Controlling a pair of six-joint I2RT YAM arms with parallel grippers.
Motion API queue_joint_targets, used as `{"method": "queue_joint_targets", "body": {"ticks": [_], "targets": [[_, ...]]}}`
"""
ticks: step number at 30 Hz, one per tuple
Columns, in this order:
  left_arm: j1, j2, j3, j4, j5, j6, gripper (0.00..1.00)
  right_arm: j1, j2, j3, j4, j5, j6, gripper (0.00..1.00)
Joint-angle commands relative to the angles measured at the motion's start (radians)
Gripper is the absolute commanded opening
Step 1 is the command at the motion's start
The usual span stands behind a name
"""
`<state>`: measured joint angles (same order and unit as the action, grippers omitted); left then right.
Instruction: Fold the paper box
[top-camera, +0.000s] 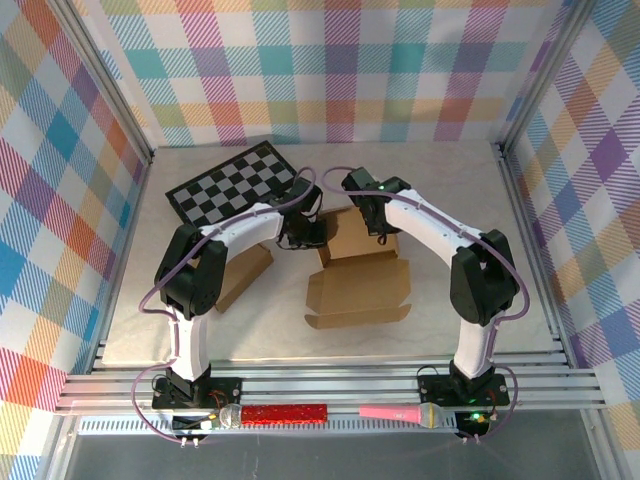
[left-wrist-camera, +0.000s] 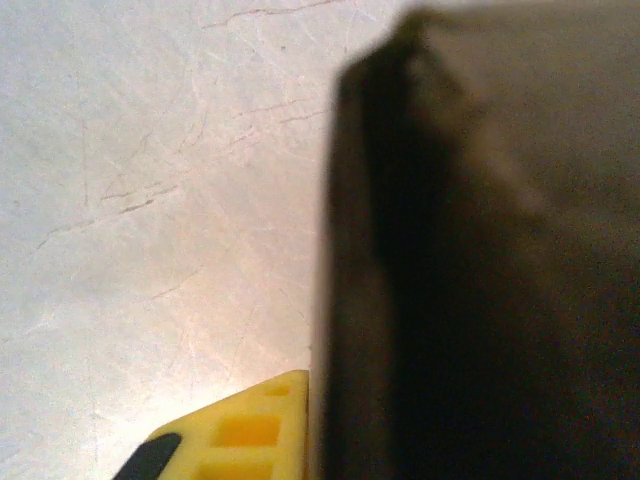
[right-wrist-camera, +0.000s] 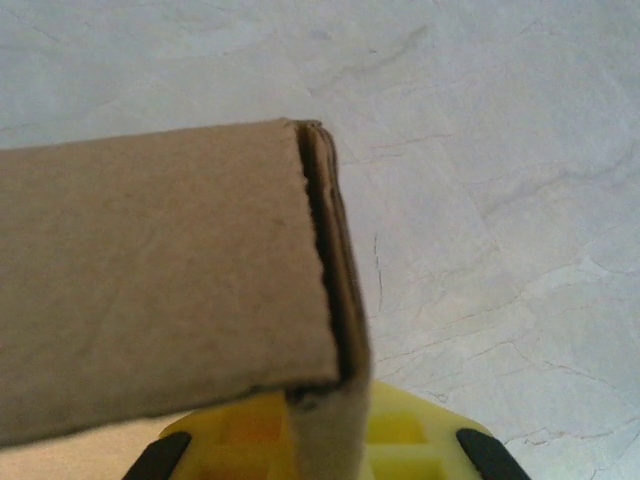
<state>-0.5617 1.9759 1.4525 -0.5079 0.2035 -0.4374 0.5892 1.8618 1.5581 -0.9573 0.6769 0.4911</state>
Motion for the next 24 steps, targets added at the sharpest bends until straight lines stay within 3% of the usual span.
{"method": "queue_joint_targets", "body": {"ticks": [1,9,17,24], "targets": [[0.002,0.018,-0.027,0.08,-0.072,-0.029,0.15,-0.01,-0.014,-0.022,-0.018,0.038,0.045,0.0],[-0.004,0.018,-0.058,0.115,-0.146,-0.026,0.18,-0.009,-0.01,-0.023,-0.011,0.038,0.033,0.0],[-0.059,0.026,-0.048,0.078,-0.324,-0.052,0.0,-0.008,0.016,-0.004,-0.019,0.007,0.038,0.0],[-0.084,0.016,-0.084,0.114,-0.367,-0.1,0.0,-0.008,0.033,-0.003,-0.024,0.006,0.039,0.0]]}}
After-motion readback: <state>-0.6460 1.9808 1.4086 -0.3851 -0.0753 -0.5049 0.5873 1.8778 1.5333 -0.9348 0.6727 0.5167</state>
